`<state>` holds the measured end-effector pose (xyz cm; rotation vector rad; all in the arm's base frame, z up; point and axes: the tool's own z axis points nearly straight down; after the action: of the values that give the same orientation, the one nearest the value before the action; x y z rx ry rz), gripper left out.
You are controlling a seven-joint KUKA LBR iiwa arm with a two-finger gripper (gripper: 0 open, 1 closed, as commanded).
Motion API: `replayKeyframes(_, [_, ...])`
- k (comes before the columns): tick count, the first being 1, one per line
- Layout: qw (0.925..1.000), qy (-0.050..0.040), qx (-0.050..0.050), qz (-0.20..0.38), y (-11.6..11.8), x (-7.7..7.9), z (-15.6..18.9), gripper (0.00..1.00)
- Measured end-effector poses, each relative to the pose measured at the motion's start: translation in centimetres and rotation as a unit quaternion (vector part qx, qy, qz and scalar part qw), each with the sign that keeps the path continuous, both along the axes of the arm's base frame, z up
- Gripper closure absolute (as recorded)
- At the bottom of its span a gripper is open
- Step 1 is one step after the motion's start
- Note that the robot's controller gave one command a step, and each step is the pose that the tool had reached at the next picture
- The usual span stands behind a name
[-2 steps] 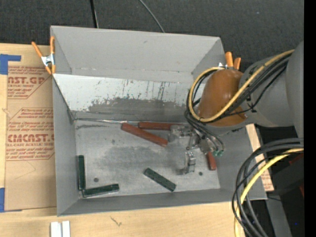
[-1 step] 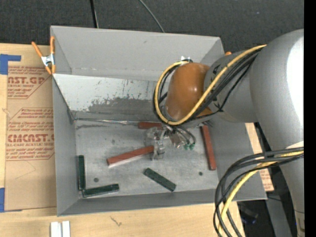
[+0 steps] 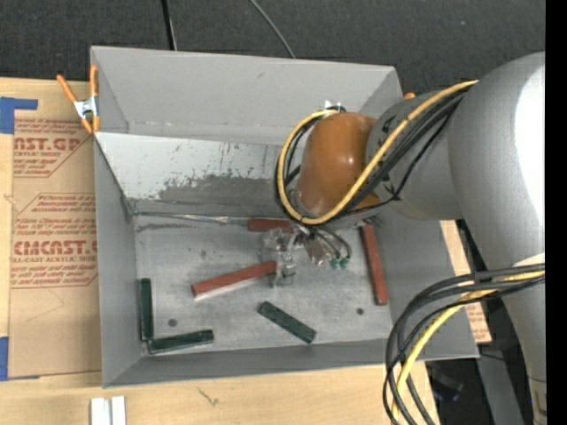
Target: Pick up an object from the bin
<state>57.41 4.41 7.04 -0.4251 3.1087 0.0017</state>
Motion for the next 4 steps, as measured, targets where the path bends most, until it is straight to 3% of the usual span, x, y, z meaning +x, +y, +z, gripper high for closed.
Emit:
replayKeyframes(1, [0.9998,0.0004,-0.001,-0.018,-0.6,-2.0,13.7,1.00])
replayKeyframes(2, [0.9998,0.0005,-0.001,-0.018,-0.6,-2.0,13.7,1.00])
replayKeyframes(3, [0.9986,0.0016,0.000,-0.053,1.5,0.9,7.2,0.00])
replayKeyframes(4, [0.9986,0.0011,0.000,-0.054,1.4,1.0,7.2,0.00])
